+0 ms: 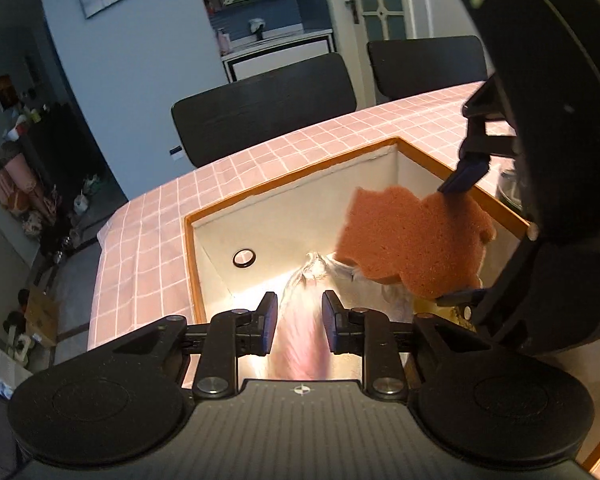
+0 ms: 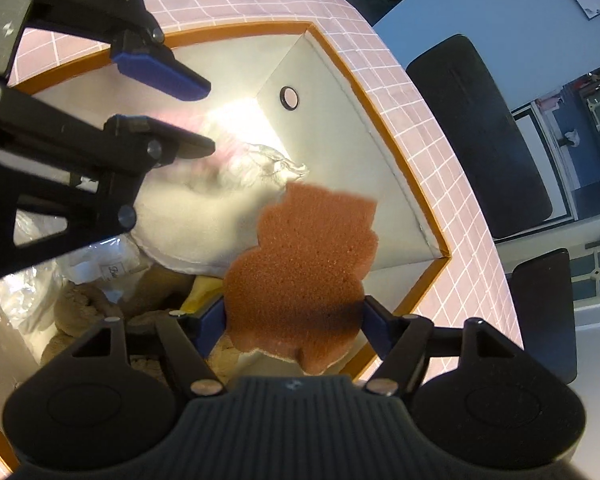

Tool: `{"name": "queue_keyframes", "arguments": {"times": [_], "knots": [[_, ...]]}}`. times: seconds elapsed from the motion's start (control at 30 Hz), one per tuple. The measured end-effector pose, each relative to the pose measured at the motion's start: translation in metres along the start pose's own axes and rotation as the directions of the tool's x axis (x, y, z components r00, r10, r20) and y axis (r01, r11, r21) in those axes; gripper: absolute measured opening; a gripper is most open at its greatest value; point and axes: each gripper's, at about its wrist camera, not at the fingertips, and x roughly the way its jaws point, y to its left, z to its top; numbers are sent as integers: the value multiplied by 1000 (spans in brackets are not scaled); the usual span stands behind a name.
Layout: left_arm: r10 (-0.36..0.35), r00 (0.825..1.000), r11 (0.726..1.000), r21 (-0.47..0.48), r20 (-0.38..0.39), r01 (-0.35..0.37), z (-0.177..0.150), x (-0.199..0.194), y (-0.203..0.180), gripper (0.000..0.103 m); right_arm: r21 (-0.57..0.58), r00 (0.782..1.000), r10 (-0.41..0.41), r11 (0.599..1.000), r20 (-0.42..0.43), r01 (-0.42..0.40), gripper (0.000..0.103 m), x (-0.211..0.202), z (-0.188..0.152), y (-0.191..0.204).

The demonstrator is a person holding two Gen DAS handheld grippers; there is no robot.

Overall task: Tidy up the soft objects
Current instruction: 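Lower the crocheted item and sponge into the box and open both tools, then move both tools back over the table toward the white tissue and wipes packet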

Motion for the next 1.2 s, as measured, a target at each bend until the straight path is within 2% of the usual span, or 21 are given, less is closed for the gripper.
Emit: {"name": "queue_keyframes", "arguments": {"times": [0.1,0.33,0.63,0.77,0.9,1.07,1.2], "knots": [[4,1000,999,-32,-2,-4,-2,-3,4,39,-8,1000,-4,1000,4,4,76,-3,-1,3],[14,1000,999,-39,-3,-14,1,-20,6,42,-29,1000,-13,999,22,14,77,-22,-4,8],[-11,999,1000,-20,33,12,7,-52,-7,42,-35,994,14,999,112,-10,78,-76,-30,9],[-25,995,1000,14,96,23,10,-77,-25,42,-20,983,31,999,182,-28,78,-110,-59,4],[-68,984,997,37,162,63,11,-106,-45,42,44,972,19,999,236,-30,78,-137,-98,-10],[-157,962,986,81,224,142,14,-128,-78,43,157,964,-8,987,265,-35,79,-153,-155,-27],[-242,942,967,134,233,216,20,-126,-109,48,259,967,-8,964,253,-59,80,-147,-200,-42]]}}
